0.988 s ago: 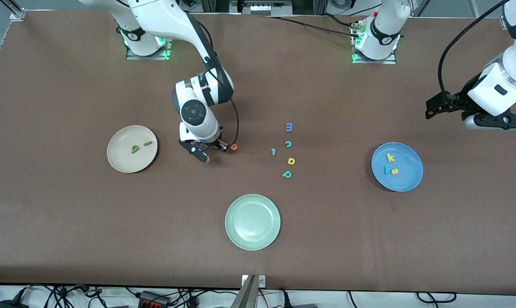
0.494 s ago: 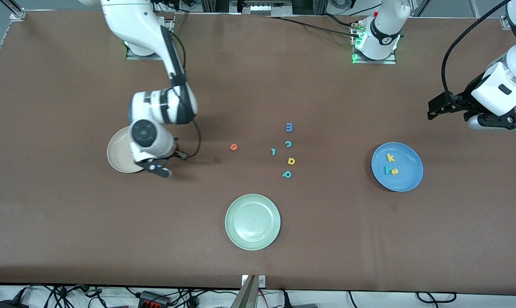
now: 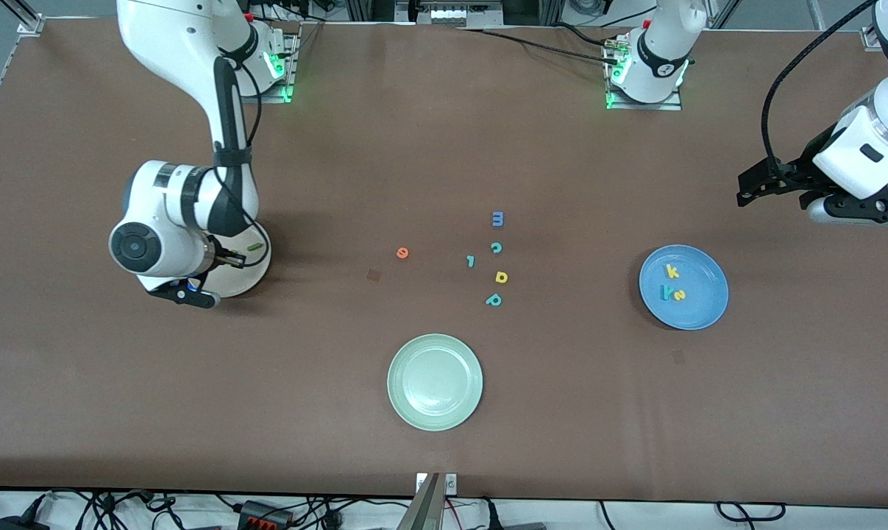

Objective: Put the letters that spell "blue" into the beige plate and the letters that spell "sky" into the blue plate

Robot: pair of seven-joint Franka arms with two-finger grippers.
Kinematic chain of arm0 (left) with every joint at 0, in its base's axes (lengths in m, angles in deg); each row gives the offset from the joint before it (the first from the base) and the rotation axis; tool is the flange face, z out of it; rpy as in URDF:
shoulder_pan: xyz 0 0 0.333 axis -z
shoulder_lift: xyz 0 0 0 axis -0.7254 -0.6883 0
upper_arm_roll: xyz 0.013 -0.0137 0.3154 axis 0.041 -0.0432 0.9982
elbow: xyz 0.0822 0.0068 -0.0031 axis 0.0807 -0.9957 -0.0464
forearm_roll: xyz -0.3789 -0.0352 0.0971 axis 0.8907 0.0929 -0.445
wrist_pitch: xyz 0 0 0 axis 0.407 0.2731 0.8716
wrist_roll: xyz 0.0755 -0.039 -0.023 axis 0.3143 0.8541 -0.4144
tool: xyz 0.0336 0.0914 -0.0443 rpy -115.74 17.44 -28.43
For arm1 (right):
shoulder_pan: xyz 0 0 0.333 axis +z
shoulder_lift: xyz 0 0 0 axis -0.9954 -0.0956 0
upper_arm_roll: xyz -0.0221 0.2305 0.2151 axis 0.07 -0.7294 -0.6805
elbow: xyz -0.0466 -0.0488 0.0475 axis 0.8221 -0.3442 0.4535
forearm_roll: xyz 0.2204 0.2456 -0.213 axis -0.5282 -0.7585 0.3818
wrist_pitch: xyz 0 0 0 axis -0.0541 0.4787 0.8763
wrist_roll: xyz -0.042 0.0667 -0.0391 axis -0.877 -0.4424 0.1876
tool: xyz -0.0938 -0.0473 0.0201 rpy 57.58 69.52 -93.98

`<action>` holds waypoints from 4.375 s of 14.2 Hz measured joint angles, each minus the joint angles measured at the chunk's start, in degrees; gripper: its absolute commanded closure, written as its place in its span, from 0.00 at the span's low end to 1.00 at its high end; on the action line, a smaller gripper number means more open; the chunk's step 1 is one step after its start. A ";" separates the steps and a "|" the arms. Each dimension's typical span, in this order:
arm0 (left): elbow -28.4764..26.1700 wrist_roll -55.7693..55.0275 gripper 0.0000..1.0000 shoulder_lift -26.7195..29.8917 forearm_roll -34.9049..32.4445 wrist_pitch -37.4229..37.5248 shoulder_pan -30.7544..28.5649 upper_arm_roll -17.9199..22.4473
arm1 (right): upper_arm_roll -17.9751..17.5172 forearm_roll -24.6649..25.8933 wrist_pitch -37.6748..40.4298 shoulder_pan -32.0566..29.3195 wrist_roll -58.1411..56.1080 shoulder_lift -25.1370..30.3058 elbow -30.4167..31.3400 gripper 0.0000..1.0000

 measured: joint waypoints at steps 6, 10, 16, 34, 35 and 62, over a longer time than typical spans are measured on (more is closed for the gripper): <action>0.01 0.03 0.00 0.00 0.00 0.00 0.05 -0.03 | -1.40 -0.76 -2.08 -3.62 -4.78 -0.53 4.53 0.77; 0.04 0.03 0.00 0.00 0.00 0.00 0.07 -0.04 | -5.76 -1.66 -4.27 -9.53 -6.98 -0.90 4.74 0.00; 0.05 0.04 0.00 0.00 0.00 0.00 0.27 -0.09 | -6.97 -2.71 -4.64 -7.18 -4.58 -0.26 -0.14 0.00; 0.12 0.04 0.00 0.00 0.00 0.96 0.51 -0.10 | -16.59 -11.85 -15.23 15.10 35.64 -9.35 -14.38 0.34; 0.12 0.04 0.00 0.00 0.00 0.96 0.51 -0.10 | -17.08 -11.86 -15.53 15.08 36.12 -9.72 -14.38 0.40; 0.27 0.04 0.00 0.00 0.00 1.86 0.79 -0.31 | -10.43 -11.83 -10.01 14.85 29.22 -10.21 -15.19 0.85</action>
